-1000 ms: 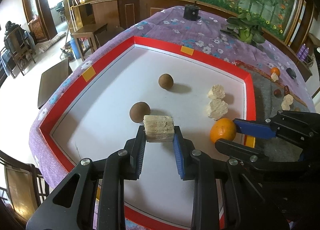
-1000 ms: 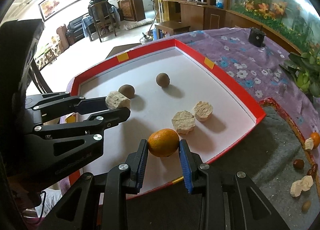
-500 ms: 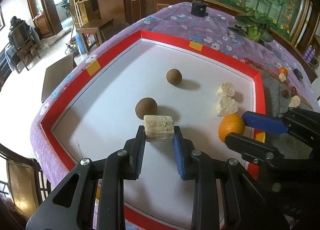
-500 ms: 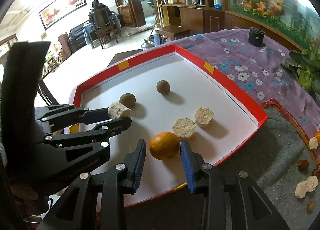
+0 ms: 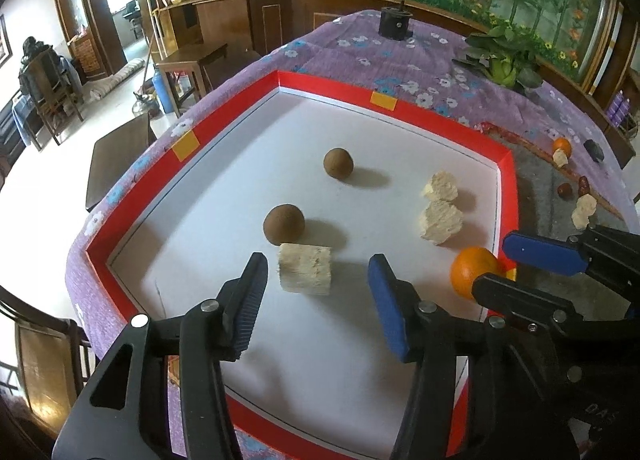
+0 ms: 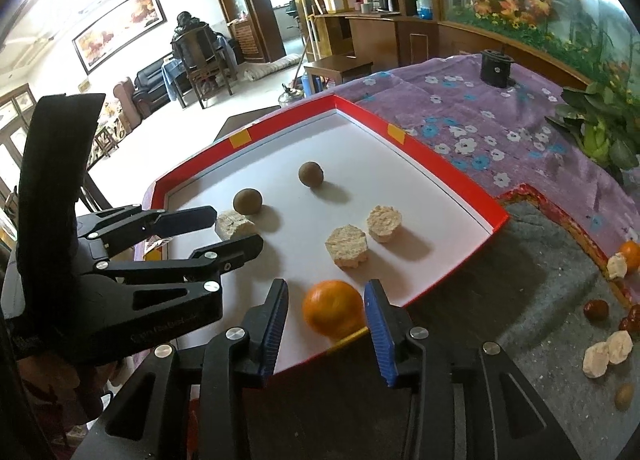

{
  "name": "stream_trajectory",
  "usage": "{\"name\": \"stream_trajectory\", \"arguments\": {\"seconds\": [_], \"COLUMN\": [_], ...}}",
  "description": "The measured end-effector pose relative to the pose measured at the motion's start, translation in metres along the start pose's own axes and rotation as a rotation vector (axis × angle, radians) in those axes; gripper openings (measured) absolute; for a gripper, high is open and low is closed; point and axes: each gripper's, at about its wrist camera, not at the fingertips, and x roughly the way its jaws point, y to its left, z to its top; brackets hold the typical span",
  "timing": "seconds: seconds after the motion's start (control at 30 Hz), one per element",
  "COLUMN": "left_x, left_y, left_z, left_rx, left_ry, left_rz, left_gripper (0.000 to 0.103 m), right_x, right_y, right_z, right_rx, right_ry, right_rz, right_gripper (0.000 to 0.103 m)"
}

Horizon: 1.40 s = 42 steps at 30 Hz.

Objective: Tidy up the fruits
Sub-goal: 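Open both grippers over the tray, releasing the cream chunk and orange, then move both tools back to the fruits on the grey mat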

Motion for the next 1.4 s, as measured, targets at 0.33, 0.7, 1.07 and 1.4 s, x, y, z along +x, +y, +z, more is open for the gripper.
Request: {"name": "stream_trajectory", "arguments": {"seconds": [0.33,0.7,1.07,1.4], "left_x": [-0.013,-0.021,-0.02,-0.005], "left_y": [-0.018,-0.07,-0.134,-0.198], "left_z": [0.005,0.012,0.012,0.015], "left_rx": [0.021,0.091,0.187,0.27], "left_ry": [-0.027,-0.036,-0.02,0.02], "left_rz": [-0.003,-0.073,-0.145,-0.237], "left_gripper": [0.053,0.053,0.053,0.052], "right_x": [-0.028,-0.061,-0.1,-0.12], "right_y": [-0.015,-0.061,-0.117,-0.164], "right_z": [-0.012,-0.044,-0.092,-0.125], "right_rx": [0.034,0.142,0.272,0.38], "right_ry": [-0.041,-0.071,-0.082,-0.087], "right_rz": [-0.029,-0.101,-0.19,-0.234], "right_gripper": [0.038,0.039,0.041,0.042]}}
